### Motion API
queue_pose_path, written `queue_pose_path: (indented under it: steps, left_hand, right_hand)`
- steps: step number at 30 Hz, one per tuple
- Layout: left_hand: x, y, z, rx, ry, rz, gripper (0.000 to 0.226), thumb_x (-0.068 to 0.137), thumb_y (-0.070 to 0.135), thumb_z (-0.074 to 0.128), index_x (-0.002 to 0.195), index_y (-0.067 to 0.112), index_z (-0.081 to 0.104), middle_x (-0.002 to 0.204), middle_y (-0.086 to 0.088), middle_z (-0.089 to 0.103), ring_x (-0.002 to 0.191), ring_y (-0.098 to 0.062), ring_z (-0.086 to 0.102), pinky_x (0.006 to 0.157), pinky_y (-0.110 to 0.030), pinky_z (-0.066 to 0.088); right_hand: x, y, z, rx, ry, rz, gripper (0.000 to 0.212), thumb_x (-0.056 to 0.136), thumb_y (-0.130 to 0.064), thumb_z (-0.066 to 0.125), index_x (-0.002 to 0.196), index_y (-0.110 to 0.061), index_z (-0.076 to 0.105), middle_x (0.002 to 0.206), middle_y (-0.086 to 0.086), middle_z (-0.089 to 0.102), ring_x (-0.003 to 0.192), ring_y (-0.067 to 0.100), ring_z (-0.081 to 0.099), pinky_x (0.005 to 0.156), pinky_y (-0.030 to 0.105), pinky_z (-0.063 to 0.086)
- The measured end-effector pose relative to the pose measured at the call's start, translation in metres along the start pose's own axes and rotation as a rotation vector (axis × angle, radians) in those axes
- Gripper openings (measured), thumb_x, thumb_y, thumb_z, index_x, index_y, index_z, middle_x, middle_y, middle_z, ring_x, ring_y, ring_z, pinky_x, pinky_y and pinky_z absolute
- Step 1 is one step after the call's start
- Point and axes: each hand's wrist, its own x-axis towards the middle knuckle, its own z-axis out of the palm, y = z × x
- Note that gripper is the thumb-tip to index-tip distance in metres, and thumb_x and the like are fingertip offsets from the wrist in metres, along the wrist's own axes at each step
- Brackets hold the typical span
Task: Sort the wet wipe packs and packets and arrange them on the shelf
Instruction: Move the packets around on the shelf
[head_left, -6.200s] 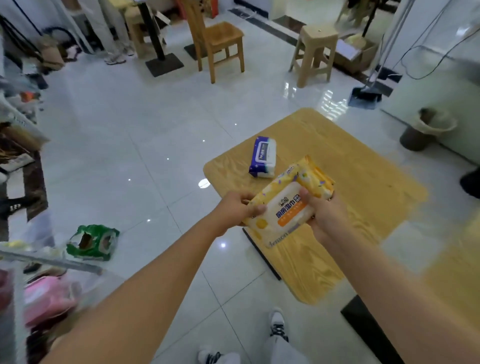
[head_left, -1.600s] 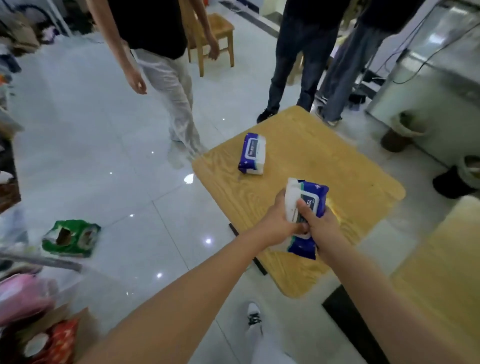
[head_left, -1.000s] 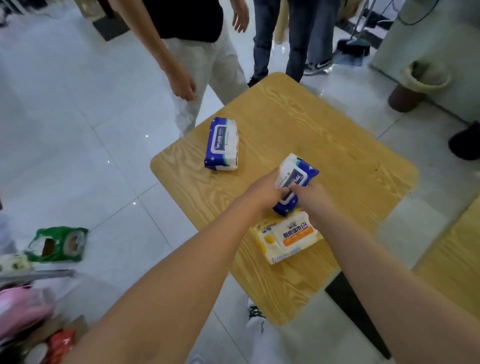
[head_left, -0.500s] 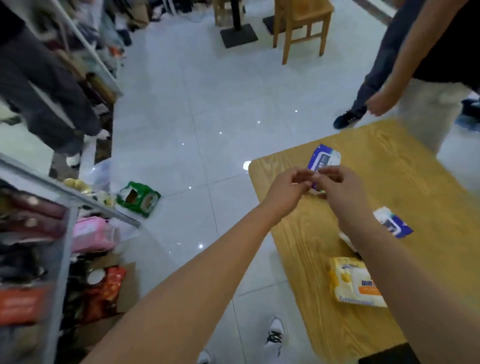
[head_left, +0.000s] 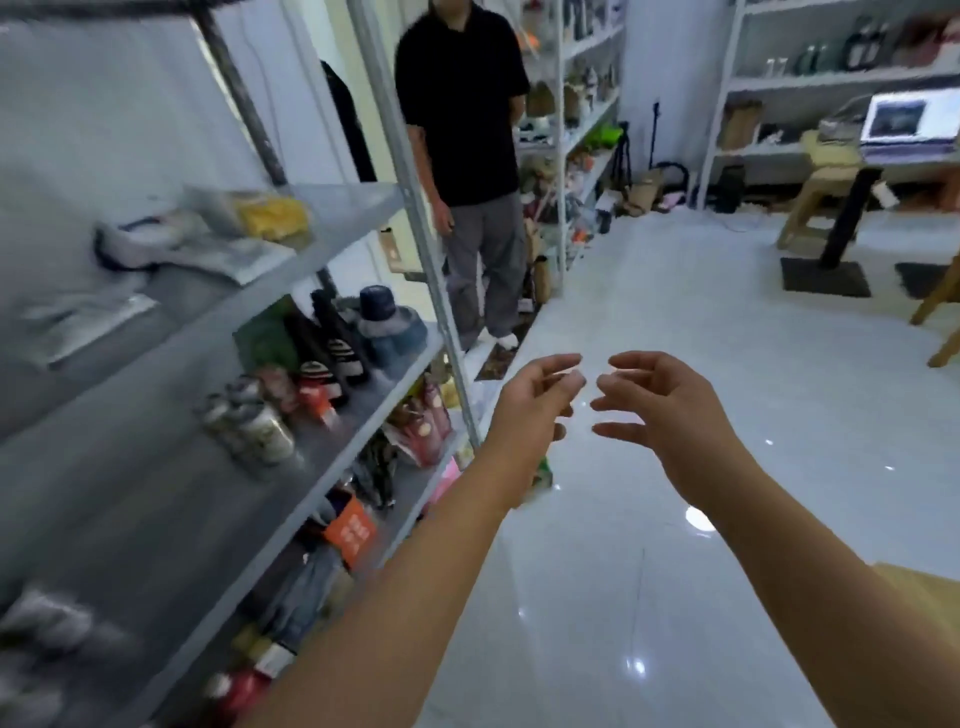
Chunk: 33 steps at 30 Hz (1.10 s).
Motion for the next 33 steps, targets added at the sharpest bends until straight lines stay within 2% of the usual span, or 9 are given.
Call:
queue_pose_path:
  steps: [5, 11, 15, 18, 21, 26, 29, 31, 33]
  left_hand:
    - [-0.003, 0.059, -0.18, 0.111, 0.234, 0.215, 0.019, 0.1, 0.022, 0.056, 0.113, 0.013, 0.066, 0.083, 0.005, 0.065, 0.061, 0.0, 0.058, 0.059, -0.016, 0.046]
    - [-0.026, 0.079, -0.342, 0.296, 0.548, 0.224, 0.018, 0.098, 0.015, 0.056, 0.091, 0.031, 0.063, 0.088, 0.007, 0.068, 0.074, -0.008, 0.062, 0.068, -0.024, 0.049]
    - [-0.025, 0.089, -0.403, 0.396, 0.677, 0.165, 0.013, 0.095, 0.017, 0.059, 0.099, 0.026, 0.067, 0.094, 0.005, 0.068, 0.083, -0.015, 0.064, 0.077, -0.033, 0.054]
    - [-0.02, 0.099, -0.427, 0.415, 0.736, 0.123, 0.015, 0.094, 0.015, 0.061, 0.1, 0.028, 0.065, 0.097, 0.01, 0.067, 0.093, -0.015, 0.065, 0.084, -0.034, 0.054]
    - [-0.008, 0.109, -0.45, 0.462, 0.808, 0.098, 0.022, 0.091, 0.009, 0.062, 0.106, 0.025, 0.064, 0.11, 0.001, 0.069, 0.102, -0.021, 0.066, 0.092, -0.04, 0.054]
    - [0.02, 0.124, -0.486, 0.827, 0.802, -0.208, 0.05, 0.09, 0.017, 0.066, 0.137, 0.019, 0.05, 0.138, -0.006, 0.055, 0.12, -0.026, 0.056, 0.099, -0.036, 0.047]
    - [0.038, 0.118, -0.504, 1.006, 0.73, -0.413, 0.072, 0.085, 0.037, 0.07, 0.147, 0.02, 0.038, 0.148, -0.008, 0.046, 0.127, -0.029, 0.05, 0.103, -0.04, 0.045]
    - [0.047, 0.114, -0.512, 1.069, 0.701, -0.502, 0.087, 0.08, 0.047, 0.074, 0.151, 0.021, 0.03, 0.152, -0.011, 0.039, 0.133, -0.033, 0.044, 0.105, -0.042, 0.042]
    - [0.051, 0.106, -0.517, 1.086, 0.697, -0.567, 0.094, 0.077, 0.05, 0.076, 0.152, 0.021, 0.027, 0.154, -0.012, 0.036, 0.136, -0.035, 0.04, 0.108, -0.045, 0.039]
  right_hand:
    - [0.028, -0.04, 0.176, -0.018, -0.326, -0.099, 0.022, 0.091, -0.005, 0.065, 0.113, -0.007, 0.062, 0.092, 0.019, 0.071, 0.076, 0.029, 0.072, 0.063, 0.037, 0.06]
    - [0.035, -0.043, 0.347, -0.048, -0.611, -0.06, 0.021, 0.092, 0.003, 0.062, 0.11, -0.006, 0.059, 0.084, 0.012, 0.071, 0.064, 0.019, 0.073, 0.06, 0.037, 0.063]
    - [0.048, -0.056, 0.425, -0.121, -0.736, -0.103, 0.025, 0.091, 0.0, 0.064, 0.115, -0.006, 0.058, 0.091, 0.015, 0.071, 0.074, 0.024, 0.073, 0.072, 0.04, 0.063]
    - [0.06, -0.071, 0.469, -0.18, -0.806, -0.127, 0.027, 0.092, -0.002, 0.065, 0.117, -0.006, 0.057, 0.096, 0.016, 0.071, 0.075, 0.025, 0.072, 0.069, 0.033, 0.062]
    - [0.079, -0.078, 0.503, -0.235, -0.851, -0.136, 0.029, 0.092, -0.003, 0.065, 0.119, -0.005, 0.056, 0.098, 0.018, 0.068, 0.077, 0.025, 0.07, 0.07, 0.034, 0.061]
    - [0.13, -0.086, 0.547, -0.44, -0.897, -0.29, 0.021, 0.089, 0.0, 0.065, 0.107, -0.01, 0.06, 0.107, 0.02, 0.066, 0.088, 0.03, 0.067, 0.087, 0.044, 0.059]
    - [0.16, -0.087, 0.579, -0.665, -0.94, -0.452, 0.036, 0.085, -0.007, 0.073, 0.12, -0.007, 0.061, 0.111, 0.013, 0.066, 0.101, 0.032, 0.066, 0.096, 0.046, 0.054]
    - [0.17, -0.085, 0.597, -0.803, -1.057, -0.524, 0.055, 0.083, -0.022, 0.077, 0.133, -0.01, 0.055, 0.128, 0.012, 0.061, 0.115, 0.029, 0.06, 0.104, 0.038, 0.046]
    - [0.17, -0.083, 0.606, -0.998, -1.182, -0.584, 0.075, 0.085, -0.042, 0.073, 0.147, -0.018, 0.039, 0.142, 0.006, 0.05, 0.127, 0.027, 0.05, 0.098, 0.027, 0.038]
